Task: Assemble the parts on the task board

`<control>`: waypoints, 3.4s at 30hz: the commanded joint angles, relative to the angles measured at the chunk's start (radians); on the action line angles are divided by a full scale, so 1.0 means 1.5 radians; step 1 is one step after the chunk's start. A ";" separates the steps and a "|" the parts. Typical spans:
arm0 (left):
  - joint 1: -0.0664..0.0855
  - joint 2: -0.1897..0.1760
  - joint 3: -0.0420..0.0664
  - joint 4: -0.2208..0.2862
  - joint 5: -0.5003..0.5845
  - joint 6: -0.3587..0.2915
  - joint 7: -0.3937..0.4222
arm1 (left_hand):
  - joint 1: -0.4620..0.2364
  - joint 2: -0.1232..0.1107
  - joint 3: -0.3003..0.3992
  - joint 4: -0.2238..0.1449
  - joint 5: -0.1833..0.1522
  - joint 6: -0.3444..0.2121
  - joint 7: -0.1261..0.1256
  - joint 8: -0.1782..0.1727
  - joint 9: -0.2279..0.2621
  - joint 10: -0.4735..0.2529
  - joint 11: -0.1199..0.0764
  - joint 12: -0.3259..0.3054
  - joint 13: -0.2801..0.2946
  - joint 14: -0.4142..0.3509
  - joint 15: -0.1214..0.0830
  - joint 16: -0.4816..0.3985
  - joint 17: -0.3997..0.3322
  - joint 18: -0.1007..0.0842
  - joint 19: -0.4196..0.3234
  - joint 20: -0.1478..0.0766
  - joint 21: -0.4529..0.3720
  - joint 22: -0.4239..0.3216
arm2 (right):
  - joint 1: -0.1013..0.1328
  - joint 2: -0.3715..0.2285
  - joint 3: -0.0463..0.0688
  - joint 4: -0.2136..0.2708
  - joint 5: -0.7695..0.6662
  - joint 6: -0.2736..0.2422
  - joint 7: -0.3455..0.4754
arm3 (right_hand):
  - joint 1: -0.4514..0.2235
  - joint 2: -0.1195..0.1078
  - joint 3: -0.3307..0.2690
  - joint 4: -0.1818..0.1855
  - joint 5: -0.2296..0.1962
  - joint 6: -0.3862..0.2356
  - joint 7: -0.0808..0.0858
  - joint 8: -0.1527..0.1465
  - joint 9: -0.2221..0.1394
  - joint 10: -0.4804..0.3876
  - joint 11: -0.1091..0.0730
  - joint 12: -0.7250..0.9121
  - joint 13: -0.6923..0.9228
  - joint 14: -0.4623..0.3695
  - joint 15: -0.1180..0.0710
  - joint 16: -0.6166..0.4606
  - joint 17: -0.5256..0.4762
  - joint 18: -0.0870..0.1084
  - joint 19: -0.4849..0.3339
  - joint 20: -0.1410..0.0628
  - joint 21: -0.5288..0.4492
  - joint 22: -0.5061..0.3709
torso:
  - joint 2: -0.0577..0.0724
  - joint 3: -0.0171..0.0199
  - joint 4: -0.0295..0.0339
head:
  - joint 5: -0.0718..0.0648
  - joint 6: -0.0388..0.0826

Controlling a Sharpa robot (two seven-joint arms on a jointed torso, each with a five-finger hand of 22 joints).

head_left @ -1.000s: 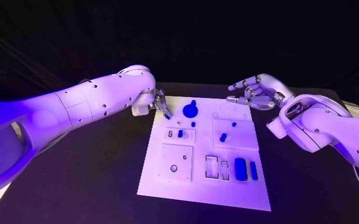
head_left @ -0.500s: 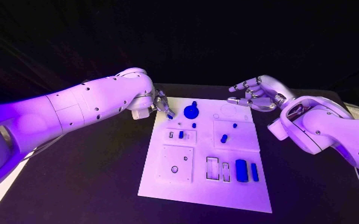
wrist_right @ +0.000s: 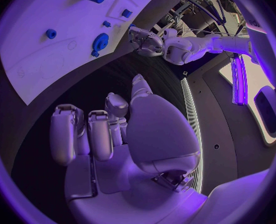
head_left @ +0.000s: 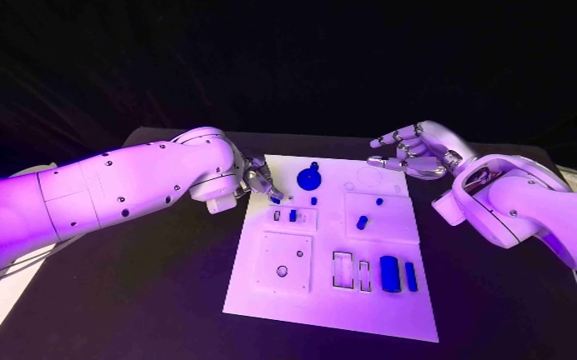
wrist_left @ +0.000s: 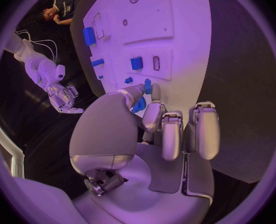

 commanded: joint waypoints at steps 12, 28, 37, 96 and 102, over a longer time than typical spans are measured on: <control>-0.028 -0.019 -0.004 0.054 -0.055 -0.033 -0.008 | -0.012 -0.003 0.074 -0.072 -0.001 0.004 -0.011 0.009 0.004 0.002 -0.005 -0.010 -0.010 0.069 -0.005 0.002 0.176 -0.002 0.043 -0.004 0.006 0.100 | -0.002 0.001 -0.001 -0.001 -0.002 0.008 0.005 | -0.001 0.007 -0.001 -0.001 0.002 0.006 0.000 -0.001 -0.001 -0.004 0.001 -0.001 -0.001 0.050 -0.006 -0.003 0.092 0.008 -0.004 0.002 -0.004 -0.001 | 0.002 -0.0014 -0.0009 | 0.001 -0.006; -0.034 -0.012 -0.004 0.046 -0.094 -0.025 -0.013 | -0.016 -0.006 0.076 -0.074 -0.002 0.008 -0.013 0.015 0.007 0.011 -0.007 0.006 0.007 0.069 -0.007 0.002 0.176 -0.002 0.043 -0.005 0.006 0.100 | -0.004 0.001 -0.001 -0.001 0.000 0.008 0.006 | -0.001 0.007 -0.001 -0.001 0.002 0.006 0.000 -0.001 -0.001 -0.004 0.001 -0.001 -0.001 0.050 -0.006 -0.003 0.092 0.008 -0.004 0.002 -0.004 -0.001 | 0.001 -0.0009 -0.0014 | 0.001 -0.011; -0.034 -0.011 -0.004 0.046 -0.101 -0.003 -0.020 | -0.016 -0.008 0.077 -0.076 -0.002 0.009 -0.014 0.017 0.008 0.012 -0.008 0.007 0.009 0.069 -0.007 0.002 0.176 -0.002 0.044 -0.005 0.007 0.101 | -0.004 0.001 -0.001 -0.001 -0.001 0.009 0.006 | -0.001 0.007 -0.001 -0.001 0.002 0.006 0.000 -0.001 -0.001 -0.004 0.001 -0.001 -0.001 0.050 -0.006 -0.003 0.092 0.008 -0.004 0.002 -0.004 -0.001 | 0.001 -0.0008 -0.0012 | 0.002 -0.012; -0.043 0.008 -0.004 0.014 -0.096 0.052 -0.043 | -0.097 -0.040 -0.005 -0.037 0.000 0.039 -0.031 0.031 0.011 0.028 -0.020 0.032 0.035 0.069 -0.018 0.002 0.176 -0.007 0.052 -0.014 0.023 0.123 | -0.005 -0.001 -0.001 0.004 0.001 0.011 0.008 | -0.001 0.008 -0.003 -0.002 0.006 0.007 0.000 -0.002 -0.001 -0.004 0.001 -0.002 -0.002 0.050 -0.006 -0.004 0.091 0.008 -0.004 0.001 -0.004 -0.001 | 0.001 -0.0002 -0.0021 | -0.001 -0.020; -0.043 0.011 -0.004 0.009 -0.097 0.051 -0.045 | -0.101 -0.040 -0.013 -0.032 0.000 0.041 -0.031 0.031 0.011 0.029 -0.021 0.033 0.036 0.069 -0.018 0.002 0.176 -0.008 0.053 -0.014 0.024 0.125 | -0.005 -0.002 -0.001 0.005 0.001 0.011 0.008 | -0.001 0.008 -0.003 -0.002 0.006 0.007 0.000 -0.002 -0.001 -0.004 0.001 -0.002 -0.002 0.050 -0.006 -0.004 0.091 0.008 -0.004 0.001 -0.004 -0.001 | 0.001 -0.0003 -0.0020 | -0.001 -0.020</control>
